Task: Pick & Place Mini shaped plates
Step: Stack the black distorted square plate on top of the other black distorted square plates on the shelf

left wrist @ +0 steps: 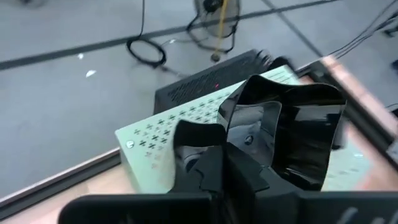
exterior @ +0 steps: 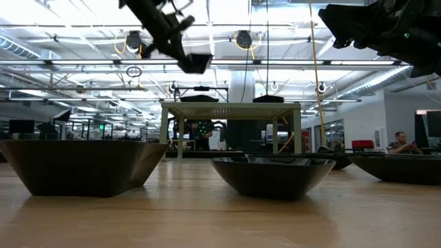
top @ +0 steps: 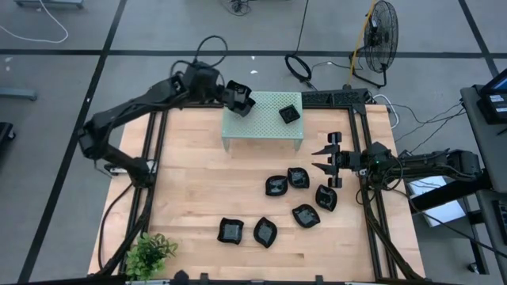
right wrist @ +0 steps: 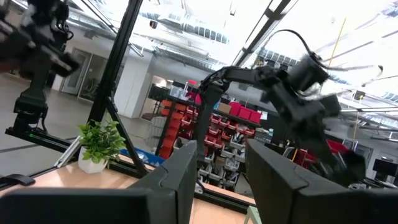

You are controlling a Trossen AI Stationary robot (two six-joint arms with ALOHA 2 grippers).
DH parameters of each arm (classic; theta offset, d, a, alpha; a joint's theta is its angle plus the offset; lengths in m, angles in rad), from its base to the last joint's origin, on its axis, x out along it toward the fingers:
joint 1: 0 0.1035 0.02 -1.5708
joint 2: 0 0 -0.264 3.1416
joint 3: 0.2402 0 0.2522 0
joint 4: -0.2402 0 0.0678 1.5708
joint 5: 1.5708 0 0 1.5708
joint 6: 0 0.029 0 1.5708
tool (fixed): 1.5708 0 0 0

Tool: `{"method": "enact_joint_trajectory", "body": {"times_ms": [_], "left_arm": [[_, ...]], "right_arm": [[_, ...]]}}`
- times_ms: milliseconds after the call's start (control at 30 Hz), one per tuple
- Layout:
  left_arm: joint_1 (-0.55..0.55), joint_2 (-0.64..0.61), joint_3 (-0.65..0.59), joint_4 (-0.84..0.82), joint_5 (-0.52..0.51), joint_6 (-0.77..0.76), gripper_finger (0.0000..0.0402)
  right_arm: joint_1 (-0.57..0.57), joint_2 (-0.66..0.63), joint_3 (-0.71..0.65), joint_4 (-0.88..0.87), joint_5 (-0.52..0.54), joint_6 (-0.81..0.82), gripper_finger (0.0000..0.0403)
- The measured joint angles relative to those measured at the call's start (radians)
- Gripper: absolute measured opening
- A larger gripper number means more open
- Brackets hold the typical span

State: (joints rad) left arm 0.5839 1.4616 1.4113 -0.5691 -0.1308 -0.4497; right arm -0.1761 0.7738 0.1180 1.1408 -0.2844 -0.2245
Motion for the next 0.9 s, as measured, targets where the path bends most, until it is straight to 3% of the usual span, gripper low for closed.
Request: {"method": "enact_joint_trajectory", "body": {"times_ms": [300,467,733,900], "left_arm": [[0.056,0.125,0.000,0.004,0.005,0.002,0.0009],[0.060,0.141,0.000,0.004,0.049,0.007,0.0021],[0.055,0.141,0.000,-0.004,0.056,0.037,0.0009],[0.049,0.118,-0.001,-0.021,0.159,0.066,0.0032]], "right_arm": [[0.000,0.000,0.000,0.000,0.000,0.000,0.0125],[0.000,0.000,0.000,0.000,-0.001,-0.004,0.0125],[0.000,0.000,0.000,0.000,-0.001,-0.005,0.0125],[0.000,0.000,0.000,0.000,-0.001,-0.005,0.0125]]}}
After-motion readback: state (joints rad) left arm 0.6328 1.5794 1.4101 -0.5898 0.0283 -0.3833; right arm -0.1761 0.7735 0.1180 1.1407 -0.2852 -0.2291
